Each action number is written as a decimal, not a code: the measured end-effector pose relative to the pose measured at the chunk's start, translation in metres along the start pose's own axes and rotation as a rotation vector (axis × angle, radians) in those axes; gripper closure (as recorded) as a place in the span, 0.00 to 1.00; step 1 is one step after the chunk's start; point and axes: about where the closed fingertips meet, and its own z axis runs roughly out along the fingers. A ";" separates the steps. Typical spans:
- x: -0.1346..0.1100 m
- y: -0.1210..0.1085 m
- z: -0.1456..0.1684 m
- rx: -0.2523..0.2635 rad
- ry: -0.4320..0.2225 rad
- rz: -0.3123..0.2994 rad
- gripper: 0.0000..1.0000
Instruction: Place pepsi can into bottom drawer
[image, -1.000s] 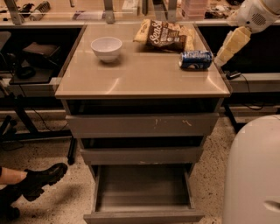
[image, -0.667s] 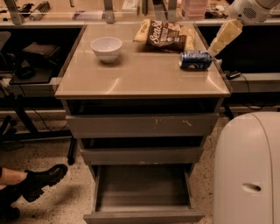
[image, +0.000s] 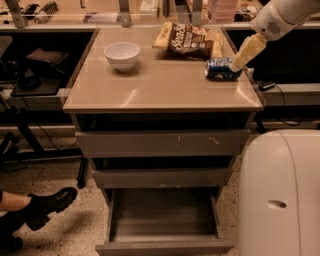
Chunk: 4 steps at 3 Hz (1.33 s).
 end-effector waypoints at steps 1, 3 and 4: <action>0.003 -0.011 0.036 0.007 -0.003 0.028 0.00; 0.006 -0.028 0.062 0.053 0.013 0.037 0.00; 0.010 -0.019 0.081 0.007 0.008 0.045 0.00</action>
Offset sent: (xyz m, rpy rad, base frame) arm 0.0991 -0.0140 -0.0433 -0.0420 -0.0649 -0.1119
